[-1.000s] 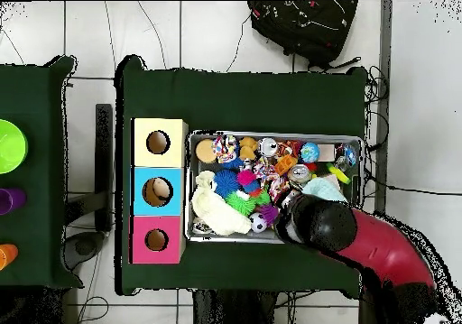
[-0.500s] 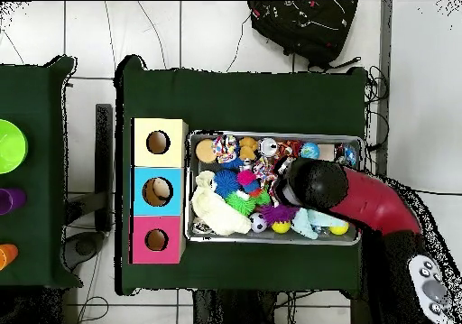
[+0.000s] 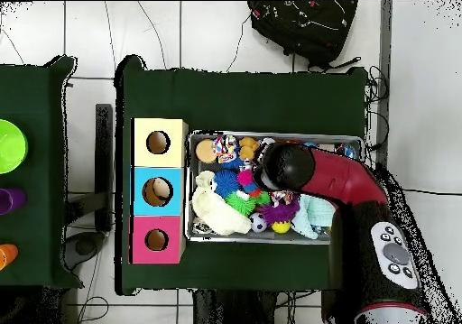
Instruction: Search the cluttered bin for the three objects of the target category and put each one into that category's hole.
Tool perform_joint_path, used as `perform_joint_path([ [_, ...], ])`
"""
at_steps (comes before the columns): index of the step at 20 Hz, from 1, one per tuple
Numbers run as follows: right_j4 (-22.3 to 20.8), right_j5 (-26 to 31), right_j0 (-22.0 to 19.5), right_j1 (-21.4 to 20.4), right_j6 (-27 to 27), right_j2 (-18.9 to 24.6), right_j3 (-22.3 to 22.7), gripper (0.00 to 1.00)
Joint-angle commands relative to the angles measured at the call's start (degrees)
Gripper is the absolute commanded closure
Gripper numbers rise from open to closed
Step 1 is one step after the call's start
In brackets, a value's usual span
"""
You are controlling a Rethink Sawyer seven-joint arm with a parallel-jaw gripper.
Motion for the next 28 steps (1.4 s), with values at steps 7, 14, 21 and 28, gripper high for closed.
perform_joint_path([
  [7,-2.9,-5.2,-0.2,-3.3,3.6,-1.1,8.0,0.00],
  [14,-2.9,-6.2,1.1,-5.5,3.6,-1.6,10.5,0.00],
  [21,-1.5,-3.8,1.3,-6.9,3.3,-1.8,10.7,0.00],
  [28,-1.3,0.6,2.2,-9.0,1.9,-1.7,9.5,0.00],
])
